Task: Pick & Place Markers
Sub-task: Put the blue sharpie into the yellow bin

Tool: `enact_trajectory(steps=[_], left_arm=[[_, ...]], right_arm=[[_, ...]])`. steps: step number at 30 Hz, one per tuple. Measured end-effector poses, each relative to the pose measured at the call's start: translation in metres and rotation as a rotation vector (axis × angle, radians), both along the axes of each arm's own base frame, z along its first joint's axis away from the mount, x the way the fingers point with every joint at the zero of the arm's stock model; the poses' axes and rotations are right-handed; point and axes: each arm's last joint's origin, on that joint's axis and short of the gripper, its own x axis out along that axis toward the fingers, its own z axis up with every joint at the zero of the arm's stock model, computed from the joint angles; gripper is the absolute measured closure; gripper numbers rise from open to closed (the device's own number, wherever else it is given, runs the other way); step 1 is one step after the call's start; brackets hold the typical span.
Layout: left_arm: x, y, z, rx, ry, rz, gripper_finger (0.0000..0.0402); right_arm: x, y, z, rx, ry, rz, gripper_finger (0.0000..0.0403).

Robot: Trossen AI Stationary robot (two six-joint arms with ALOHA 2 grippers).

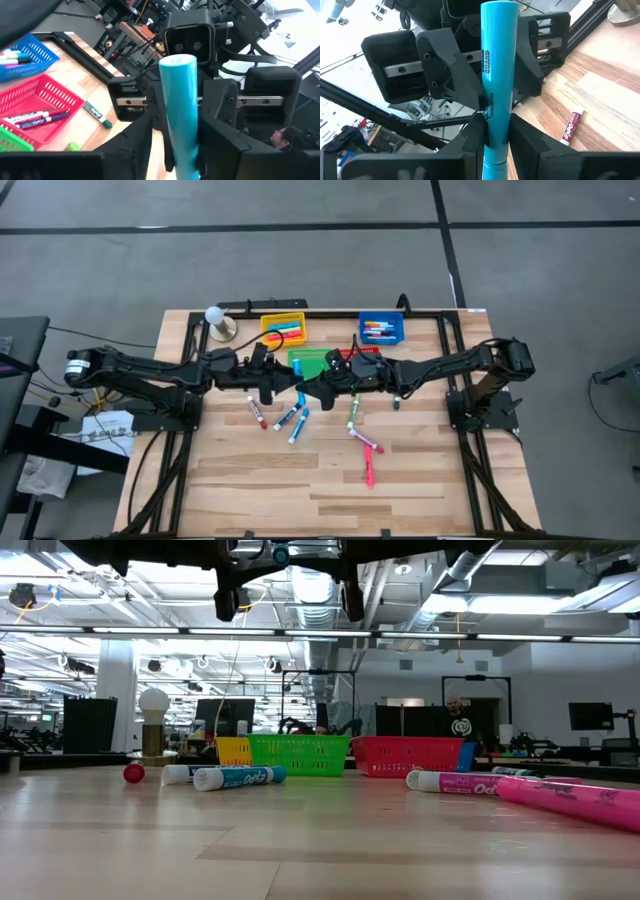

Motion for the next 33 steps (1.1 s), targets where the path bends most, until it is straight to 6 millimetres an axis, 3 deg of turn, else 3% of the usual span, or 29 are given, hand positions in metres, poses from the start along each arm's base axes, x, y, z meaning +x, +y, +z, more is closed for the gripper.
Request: enact_trajectory(steps=[11,20,33], left_arm=[[0.002,0.0,0.001,-0.003,-0.024,-0.003,0.0329],[0.002,0.001,0.001,0.016,-0.03,-0.001,0.033],[0.002,0.005,0.001,0.046,-0.023,0.026,0.0331]], right_arm=[[0.0,0.0,0.0,-0.01,0.0,0.007,0.0342],[0.0,0.001,0.0,-0.045,-0.003,0.039,0.0326],[-0.003,-0.011,-0.011,-0.112,0.106,0.124,0.0243]])
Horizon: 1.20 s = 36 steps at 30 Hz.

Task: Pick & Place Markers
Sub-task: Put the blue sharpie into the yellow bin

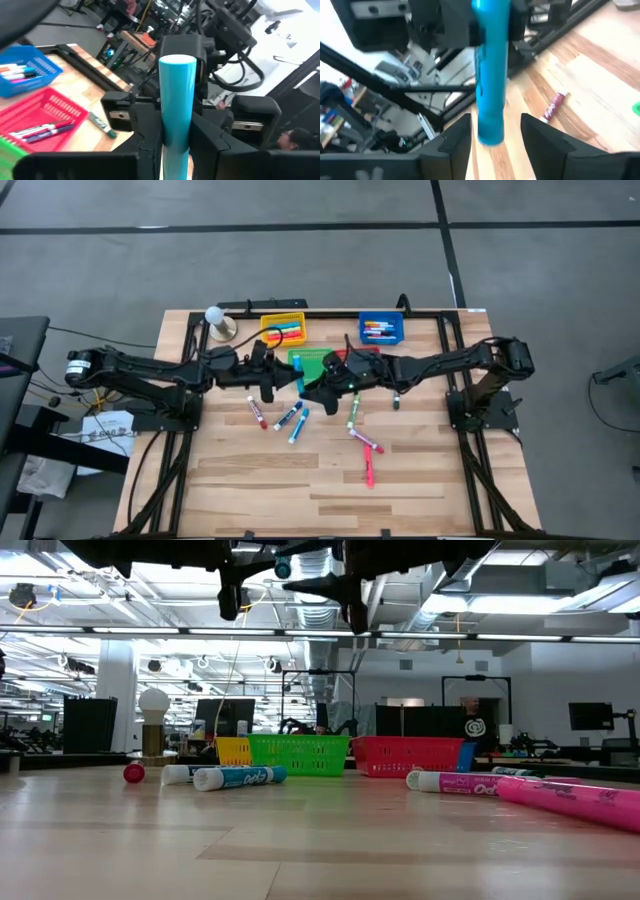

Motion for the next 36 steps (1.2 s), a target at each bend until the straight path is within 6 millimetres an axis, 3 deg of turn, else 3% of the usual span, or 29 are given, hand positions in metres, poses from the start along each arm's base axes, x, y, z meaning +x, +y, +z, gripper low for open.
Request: enact_trajectory(steps=[7,18,23,27,32,36], left_arm=[[-0.002,0.013,-0.01,0.029,0.108,0.049,0.0331],[-0.005,0.038,-0.014,0.196,0.237,0.143,0.0331],[-0.003,0.045,0.003,0.316,0.348,0.201,0.0331],[-0.005,0.052,0.019,0.399,0.462,0.241,0.0331],[-0.002,0.074,0.026,0.495,0.634,0.251,0.0331],[0.009,0.108,0.026,0.58,0.743,0.209,0.0331]], right_arm=[[-0.016,-0.01,0.006,-0.072,0.09,0.042,0.022],[-0.068,0.0,0.028,-0.287,0.283,0.183,0.0232],[-0.093,0.006,0.027,-0.371,0.43,0.233,0.0241],[-0.104,0.009,0.033,-0.471,0.449,0.227,0.0243],[-0.111,0.004,0.045,-0.522,0.383,0.21,0.0241],[-0.118,-0.007,0.046,-0.507,0.333,0.145,0.0243]])
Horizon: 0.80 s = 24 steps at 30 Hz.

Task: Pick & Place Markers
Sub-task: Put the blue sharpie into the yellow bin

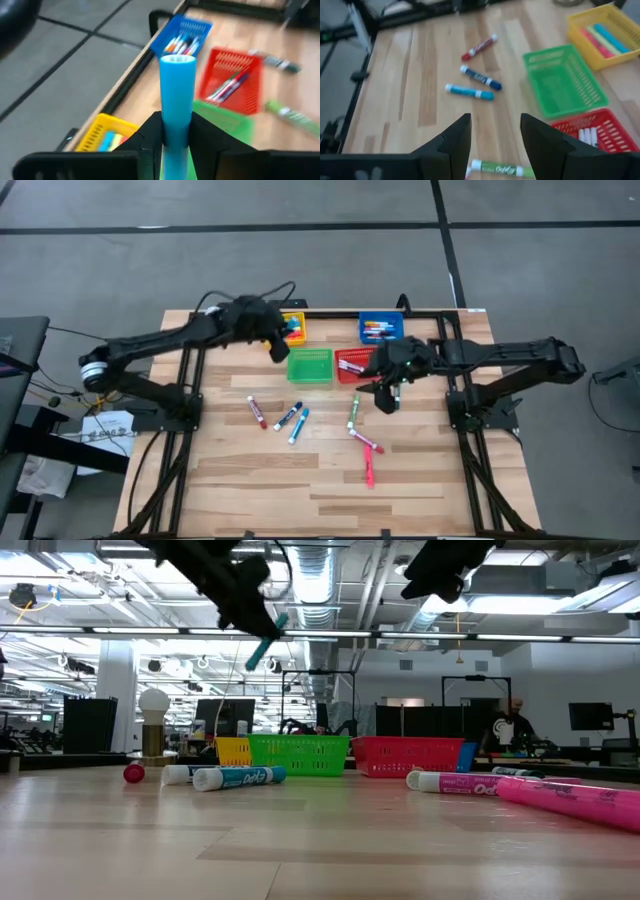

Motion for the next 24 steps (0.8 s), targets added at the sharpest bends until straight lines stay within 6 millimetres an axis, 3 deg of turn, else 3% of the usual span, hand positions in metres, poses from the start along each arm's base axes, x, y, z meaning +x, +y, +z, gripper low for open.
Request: enact_trajectory(steps=[7,12,18,24], left_arm=[[0.01,0.069,-0.014,0.026,0.223,-0.016,0.0331],[0.016,0.105,-0.032,0.009,0.282,-0.037,0.0331],[0.027,0.127,-0.057,0.0,0.366,-0.067,0.0331],[0.034,0.132,-0.084,-0.033,0.472,-0.124,0.0331]], right_arm=[[-0.013,-0.018,-0.006,0.06,-0.113,-0.121,0.0246],[-0.018,-0.023,-0.012,0.088,-0.16,-0.165,0.0247],[-0.02,-0.026,-0.022,0.1,-0.141,-0.185,0.025],[-0.021,-0.032,-0.027,0.117,-0.165,-0.224,0.0248]])
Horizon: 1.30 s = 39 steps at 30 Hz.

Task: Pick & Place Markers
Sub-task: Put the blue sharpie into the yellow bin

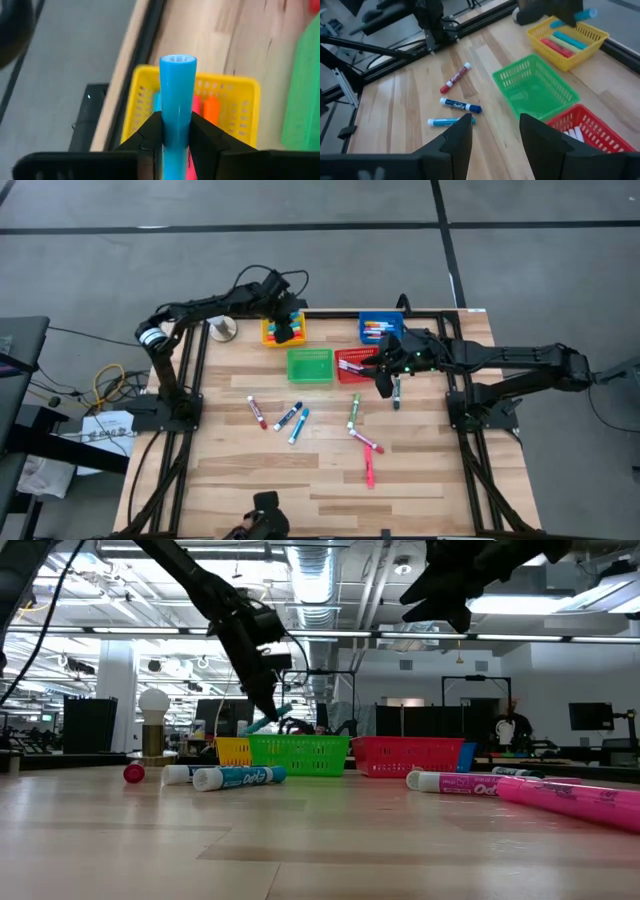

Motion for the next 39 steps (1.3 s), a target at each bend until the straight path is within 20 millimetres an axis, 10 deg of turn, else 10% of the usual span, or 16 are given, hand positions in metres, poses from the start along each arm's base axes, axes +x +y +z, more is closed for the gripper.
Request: enact_trajectory(steps=[39], left_arm=[[0.006,0.006,-0.037,0.005,0.145,-0.078,0.0314]], right_arm=[[-0.002,0.003,0.003,0.025,-0.017,0.005,0.0254]])
